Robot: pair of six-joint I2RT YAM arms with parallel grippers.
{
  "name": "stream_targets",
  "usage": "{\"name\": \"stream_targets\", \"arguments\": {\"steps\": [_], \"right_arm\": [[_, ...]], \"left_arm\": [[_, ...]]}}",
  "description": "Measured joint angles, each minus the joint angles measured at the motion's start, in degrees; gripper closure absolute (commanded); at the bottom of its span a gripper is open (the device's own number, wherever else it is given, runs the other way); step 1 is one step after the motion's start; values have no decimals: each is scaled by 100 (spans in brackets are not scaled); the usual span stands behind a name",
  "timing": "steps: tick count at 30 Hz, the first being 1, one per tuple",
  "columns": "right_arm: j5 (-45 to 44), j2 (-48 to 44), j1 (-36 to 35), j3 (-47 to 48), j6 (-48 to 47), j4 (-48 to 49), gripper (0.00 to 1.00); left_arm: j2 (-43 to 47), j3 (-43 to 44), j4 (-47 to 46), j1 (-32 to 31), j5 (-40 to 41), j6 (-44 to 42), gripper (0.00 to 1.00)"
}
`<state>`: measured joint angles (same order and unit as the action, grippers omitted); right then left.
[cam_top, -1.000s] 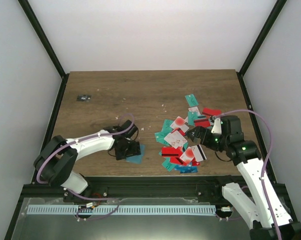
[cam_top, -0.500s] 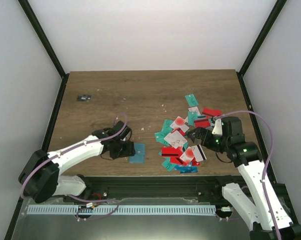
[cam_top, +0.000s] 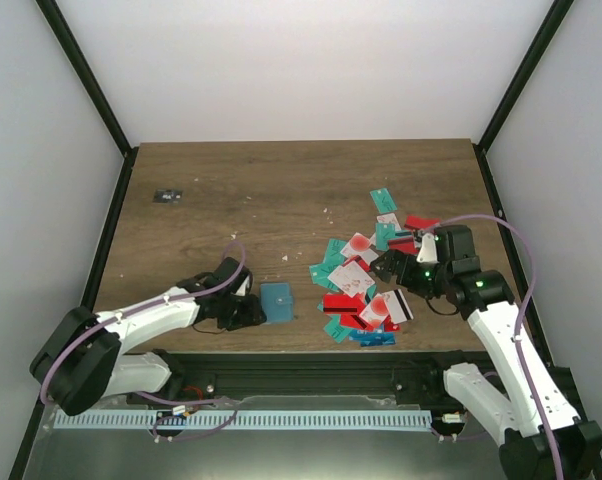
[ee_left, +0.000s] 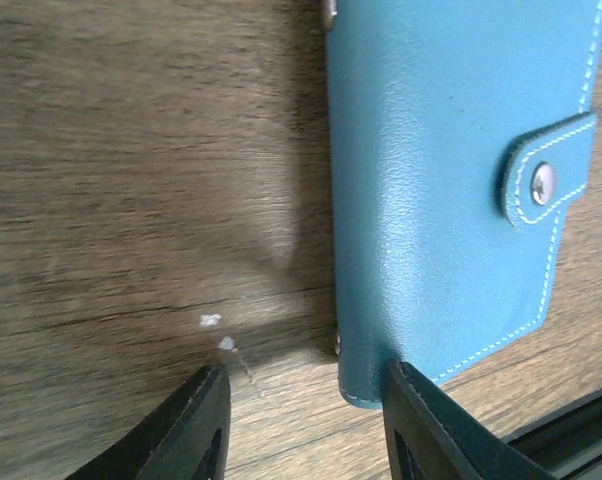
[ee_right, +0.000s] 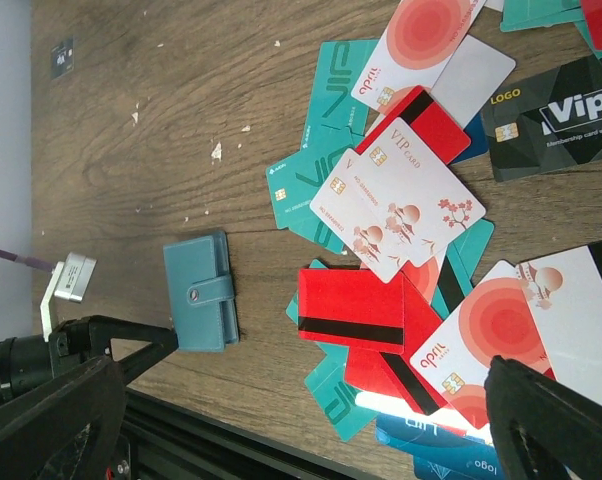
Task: Put the credit cards into the card holder
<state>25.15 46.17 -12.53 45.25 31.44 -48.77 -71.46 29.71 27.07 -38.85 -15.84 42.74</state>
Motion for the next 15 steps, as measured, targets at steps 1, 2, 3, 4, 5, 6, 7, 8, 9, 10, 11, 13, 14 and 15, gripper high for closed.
{"name": "stream_targets", "arguments": {"steps": [1,2,3,4,5,6,7,8,9,10,11,13,14,15], "right_arm": [[20,31,0,0,-13,11,0],[33,55,0,0,-15,20,0],[39,66,0,0,-20,24,0],[42,70,0,0,-33,31,0],[42,70,0,0,-39,33,0],[39,70,0,0,-50,33,0],[39,70,0,0,-57,33,0],[39,70,0,0,-57,33,0],[39,70,0,0,-57,33,0],[42,70,0,0,-55,35,0],[46,70,0,0,-55,37,0],[68,72,0,0,-52,39,0],[83,76,0,0,-52,44,0],[87,85,0,0,-55,46,0]], "left_arm": [[-4,-35,-109,7,-50,-4,59],[-11,-63,-192,11,-105,-9,60],[-24,-94,-289,20,-160,-13,60],[-46,-118,-391,24,-225,-13,60],[-72,-138,-498,26,-293,-13,60],[-94,-155,-590,28,-341,-11,59],[-127,-168,-693,28,-398,-11,59],[-157,-173,-772,31,-442,-7,58],[-201,-173,-859,31,-490,-4,56],[-249,-170,-955,31,-551,4,54],[-284,-168,-1032,31,-603,17,53],[-319,-164,-1128,31,-667,35,52],[-321,-164,-1147,33,-682,52,53],[-315,-164,-1152,35,-686,68,53]]}}
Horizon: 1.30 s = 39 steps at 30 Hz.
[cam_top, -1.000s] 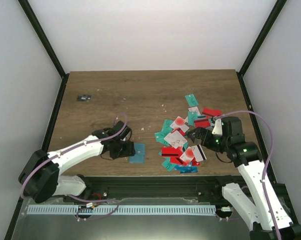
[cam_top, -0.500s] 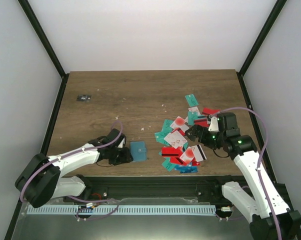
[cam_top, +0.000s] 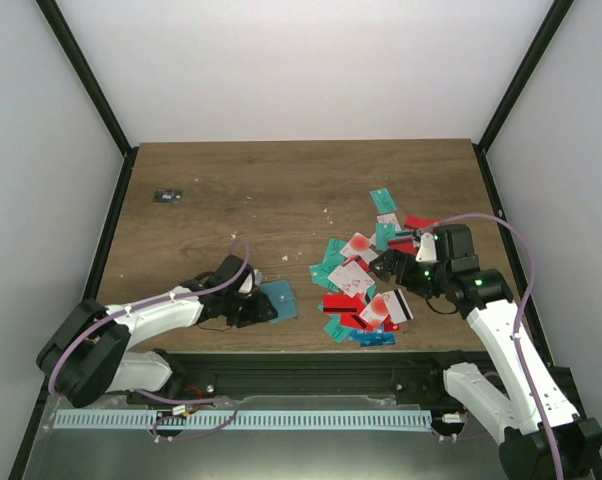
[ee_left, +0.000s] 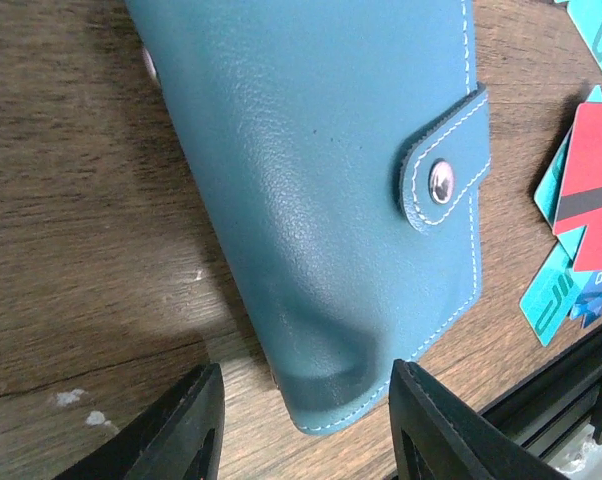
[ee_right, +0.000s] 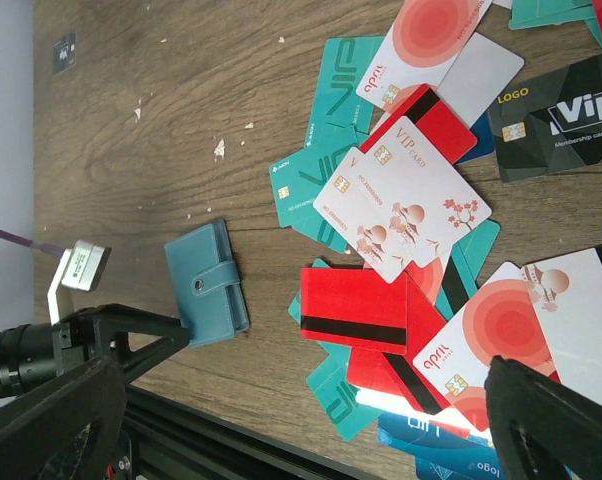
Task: Put the credit cards into the card holder
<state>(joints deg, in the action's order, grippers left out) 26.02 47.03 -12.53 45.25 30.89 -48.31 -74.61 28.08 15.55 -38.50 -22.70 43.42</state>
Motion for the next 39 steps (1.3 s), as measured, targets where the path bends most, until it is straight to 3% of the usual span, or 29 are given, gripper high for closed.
{"name": "stream_targets", "arguments": {"steps": [6,8,10,11,17,25,31,39], "right_arm": [[-7,129,0,0,-4,15,0],[-4,136,0,0,-2,35,0],[15,136,0,0,0,94,0],[35,136,0,-2,2,144,0],[365,142,0,-195,26,540,0],[1600,157,-7,-938,223,1488,0],[2500,166,-52,-1209,369,2306,3],[2927,616,-778,-1231,431,2874,11]], "left_arm": [[151,-46,-70,0,17,181,63],[92,-87,-144,0,28,225,76],[-76,-146,-310,0,2,225,95],[-131,-157,-402,11,-39,273,96],[-192,-122,-551,7,-92,140,96],[997,297,48,0,-302,-26,96],[1228,887,227,0,-789,-317,96],[1215,1377,341,-7,-1384,-155,96]]}}
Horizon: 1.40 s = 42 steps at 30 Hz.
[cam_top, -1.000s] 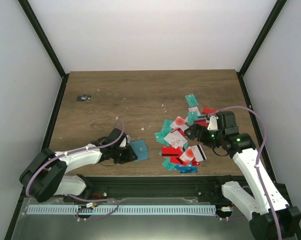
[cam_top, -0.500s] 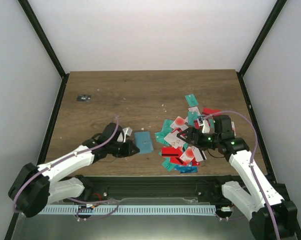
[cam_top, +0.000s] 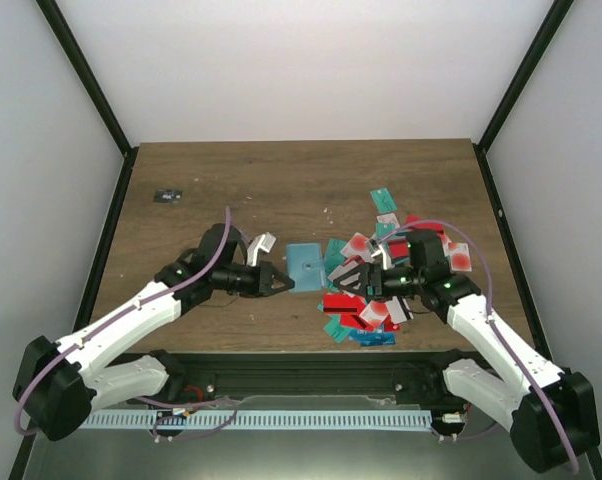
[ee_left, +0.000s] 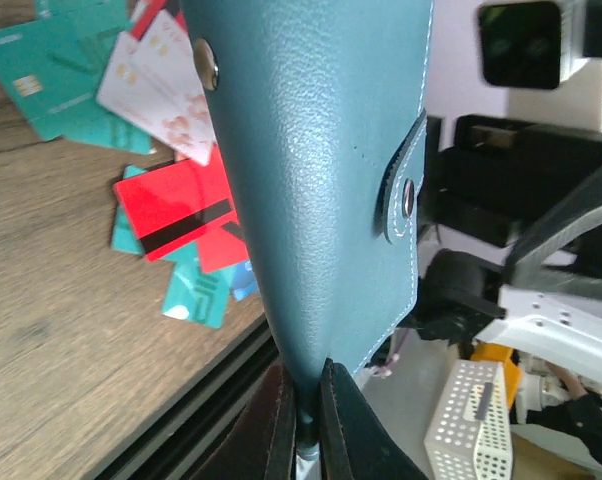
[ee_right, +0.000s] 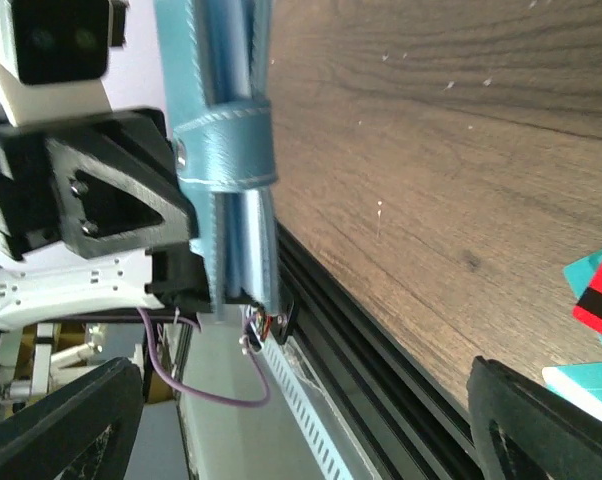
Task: Put the credit cards into the card holder
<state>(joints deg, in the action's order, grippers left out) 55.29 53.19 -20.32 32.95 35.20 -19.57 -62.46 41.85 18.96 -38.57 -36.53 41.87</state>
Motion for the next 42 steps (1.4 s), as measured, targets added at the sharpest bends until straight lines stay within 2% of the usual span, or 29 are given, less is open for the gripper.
{"name": "stream_targets", "arguments": {"steps": [5,14,17,23,24,27,29,30,35,42], "right_arm": [[-101,44,-374,2,105,236,16],[-374,323,-975,192,599,1069,49],[-446,492,-1054,306,675,1239,64],[-529,693,-1086,422,765,1440,86],[-535,710,-1091,422,793,1473,89],[-538,734,-1095,452,822,1517,93],[-529,741,-1102,498,839,1539,96],[-520,741,-1102,555,826,1521,98],[-319,811,-1099,1178,660,1353,99],[811,846,-1021,1926,835,1740,99]], "left_arm": [[-28,223,-105,0,-256,223,96],[-203,306,-216,-26,-426,450,96],[-201,306,-238,-66,-407,533,96],[-197,306,-374,-94,-354,702,95],[-197,306,-378,-96,-334,723,90],[-197,310,-382,-96,-267,752,54],[-197,404,-313,-103,-232,726,40],[-188,503,-256,-109,-195,719,36],[175,887,-238,-66,-90,575,33],[892,911,-909,122,-310,476,37]]}}
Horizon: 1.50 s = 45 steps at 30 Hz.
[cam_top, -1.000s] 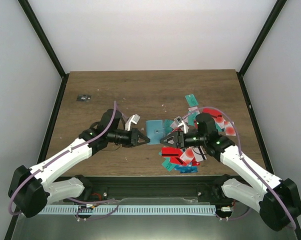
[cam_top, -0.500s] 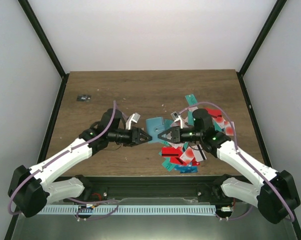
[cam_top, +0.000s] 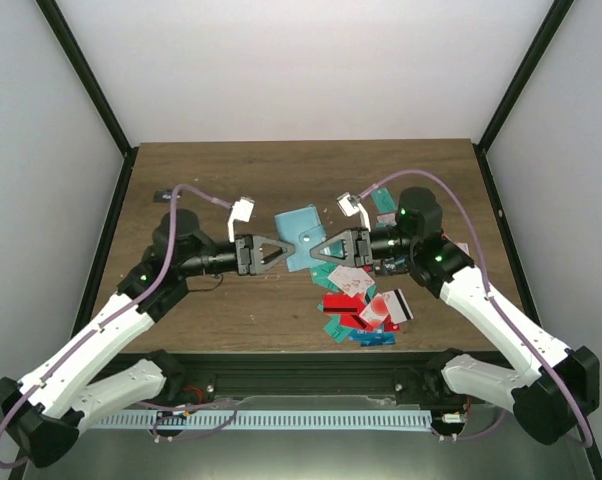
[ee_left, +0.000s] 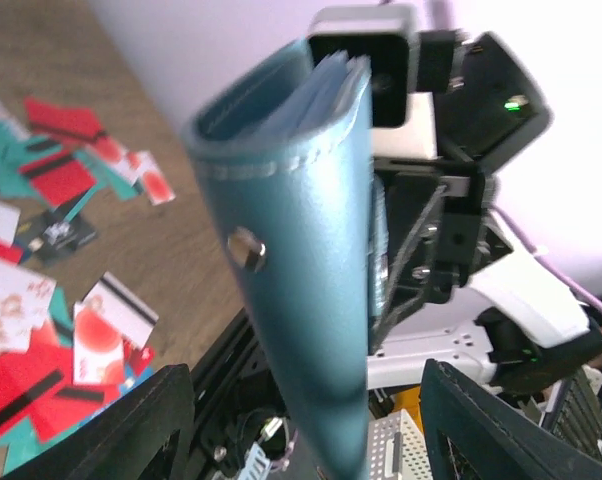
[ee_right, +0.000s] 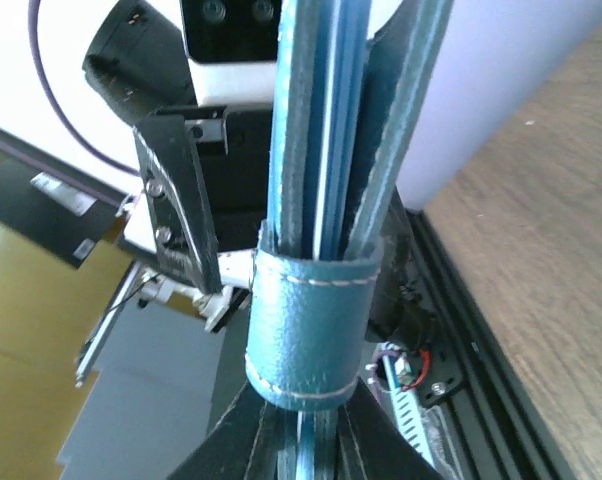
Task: Put the credit cards into the card holder
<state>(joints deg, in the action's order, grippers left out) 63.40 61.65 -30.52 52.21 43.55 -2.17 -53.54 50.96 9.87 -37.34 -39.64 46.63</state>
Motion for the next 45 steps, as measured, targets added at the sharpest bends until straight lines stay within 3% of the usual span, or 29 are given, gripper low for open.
{"name": "stream_targets", "arguments": {"steps": [12,19,20,22,24,26,29,32,37,45], "right_arm": [[1300,4,83,-11,2061,2564,99],[1405,37,155,-61,2669,3276,99],[1421,42,173,-61,2697,3331,99],[1443,44,197,-61,2747,3429,89],[1445,44,212,-52,2723,3414,58],[1410,70,201,87,2428,2927,29],[1014,229,149,739,1373,1346,13],[201,280,157,1351,240,-284,9],[-1320,48,157,1497,-920,-2105,7],[-2643,-284,107,1419,-1508,-3235,7]], "left_arm": [[398,-149,-1805,15,-472,498,58],[-22,-131,-2638,15,-824,831,94],[-68,-116,-2697,20,-852,866,96],[-144,-94,-2789,20,-885,909,96],[-177,-81,-2828,20,-896,953,96],[-203,-70,-2806,13,-850,955,96],[-376,184,-2035,-24,-597,730,96],[-566,608,-999,-20,-127,409,96],[-538,789,184,-20,501,26,96],[-962,883,1274,-20,868,-328,96]]}}
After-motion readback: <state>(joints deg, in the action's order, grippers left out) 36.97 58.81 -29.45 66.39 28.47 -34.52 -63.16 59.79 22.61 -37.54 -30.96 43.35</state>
